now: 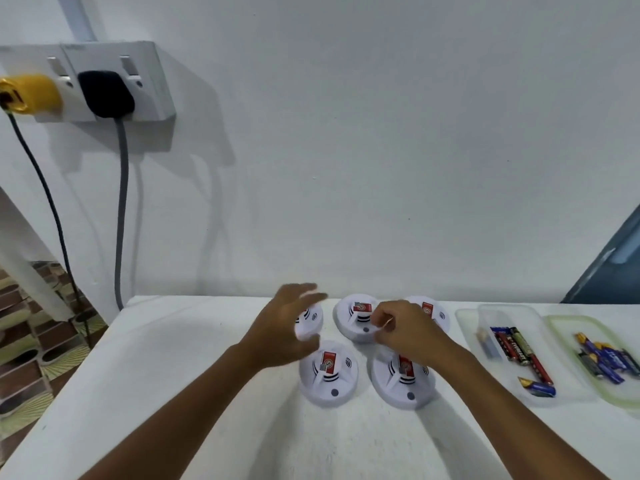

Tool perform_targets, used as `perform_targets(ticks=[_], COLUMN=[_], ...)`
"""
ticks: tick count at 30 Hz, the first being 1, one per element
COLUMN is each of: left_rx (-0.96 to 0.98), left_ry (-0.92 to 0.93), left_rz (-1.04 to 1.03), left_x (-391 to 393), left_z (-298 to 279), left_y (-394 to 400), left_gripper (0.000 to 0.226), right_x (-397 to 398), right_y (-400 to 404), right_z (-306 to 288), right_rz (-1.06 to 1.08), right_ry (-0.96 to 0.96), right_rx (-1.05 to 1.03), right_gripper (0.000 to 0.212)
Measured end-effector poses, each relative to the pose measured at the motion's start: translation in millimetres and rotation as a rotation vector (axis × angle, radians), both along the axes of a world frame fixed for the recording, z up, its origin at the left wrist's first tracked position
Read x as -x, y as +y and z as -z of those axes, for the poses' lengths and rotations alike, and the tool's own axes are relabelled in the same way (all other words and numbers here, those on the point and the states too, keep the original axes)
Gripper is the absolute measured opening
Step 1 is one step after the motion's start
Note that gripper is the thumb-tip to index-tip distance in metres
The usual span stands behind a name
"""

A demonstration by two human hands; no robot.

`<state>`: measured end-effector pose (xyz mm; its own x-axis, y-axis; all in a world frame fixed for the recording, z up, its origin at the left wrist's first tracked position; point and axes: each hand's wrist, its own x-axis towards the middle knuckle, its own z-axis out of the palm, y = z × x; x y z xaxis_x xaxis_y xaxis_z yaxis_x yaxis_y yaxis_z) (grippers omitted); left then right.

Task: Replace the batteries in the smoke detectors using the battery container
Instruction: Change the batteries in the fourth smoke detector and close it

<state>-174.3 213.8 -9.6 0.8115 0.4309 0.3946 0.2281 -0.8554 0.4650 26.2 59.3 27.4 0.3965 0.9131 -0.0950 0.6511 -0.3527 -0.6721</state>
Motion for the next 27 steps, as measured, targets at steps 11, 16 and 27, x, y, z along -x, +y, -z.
perform_targets(ticks=[11, 16, 27], left_rx=[-0.178, -0.031, -0.004], left_ry=[0.31, 0.289, 0.634], left_rz=[0.161, 0.12, 0.015], left_x=[-3.6, -8.9, -119.2], left_z=[25.7, 10.1, 1.4], left_y=[-51.5, -56.8, -18.9], left_gripper=[0.056, 0.061, 0.076], right_x=[32.1, 25.4, -1.2], right_y=[-32.2, -34.1, -32.3], right_z=[14.2, 14.8, 6.3], right_rz=[-0.271, -0.274, 0.136], right_ry=[-0.641, -0.543, -0.07], right_rx=[0.367, 0.307, -0.19], right_gripper=[0.046, 0.052, 0.028])
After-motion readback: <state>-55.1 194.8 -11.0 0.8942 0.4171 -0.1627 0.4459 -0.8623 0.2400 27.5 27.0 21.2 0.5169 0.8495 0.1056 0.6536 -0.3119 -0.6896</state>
